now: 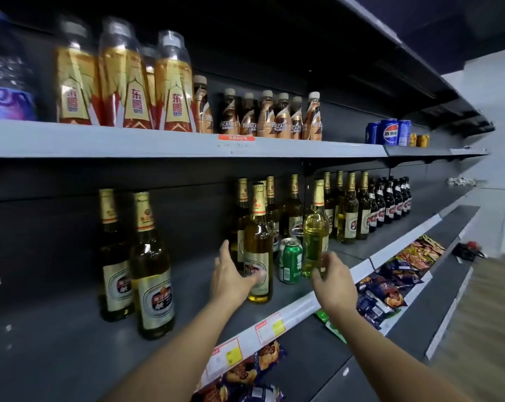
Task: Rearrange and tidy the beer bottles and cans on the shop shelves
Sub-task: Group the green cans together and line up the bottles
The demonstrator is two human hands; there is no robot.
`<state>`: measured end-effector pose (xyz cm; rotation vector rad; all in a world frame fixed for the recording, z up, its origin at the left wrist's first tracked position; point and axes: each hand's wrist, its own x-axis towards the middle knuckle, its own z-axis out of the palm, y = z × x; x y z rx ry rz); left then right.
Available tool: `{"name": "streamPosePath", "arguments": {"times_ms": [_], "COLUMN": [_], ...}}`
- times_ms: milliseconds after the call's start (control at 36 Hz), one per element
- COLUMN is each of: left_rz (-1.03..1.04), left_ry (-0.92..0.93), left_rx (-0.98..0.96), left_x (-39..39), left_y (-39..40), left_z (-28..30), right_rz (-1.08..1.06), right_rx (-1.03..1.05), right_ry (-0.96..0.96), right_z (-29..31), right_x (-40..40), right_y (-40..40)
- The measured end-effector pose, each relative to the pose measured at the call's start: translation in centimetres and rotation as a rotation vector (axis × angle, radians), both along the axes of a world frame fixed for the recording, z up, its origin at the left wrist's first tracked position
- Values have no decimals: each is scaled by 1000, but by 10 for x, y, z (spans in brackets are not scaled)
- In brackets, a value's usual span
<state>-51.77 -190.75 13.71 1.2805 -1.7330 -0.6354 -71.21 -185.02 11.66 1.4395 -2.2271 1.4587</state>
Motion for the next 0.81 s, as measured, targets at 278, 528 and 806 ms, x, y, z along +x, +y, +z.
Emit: {"name": "streamPosePath", "arguments": {"times_ms": [278, 528, 806], "left_rz": [46, 209, 426], "left_ry": [32, 80, 117], "left_rx": [78, 148, 90], "left_x": [-53, -69, -51], "left_y": [-48, -65, -75], "left_z": [-20, -24, -22], "right_rz": [-50, 197, 330], "right_rx": [-82, -52, 7], "right_ry": [-233, -313, -342], "right_z": [15, 13, 6], "right_x": [-60, -85, -120], "right_y": [-56, -106, -142]}}
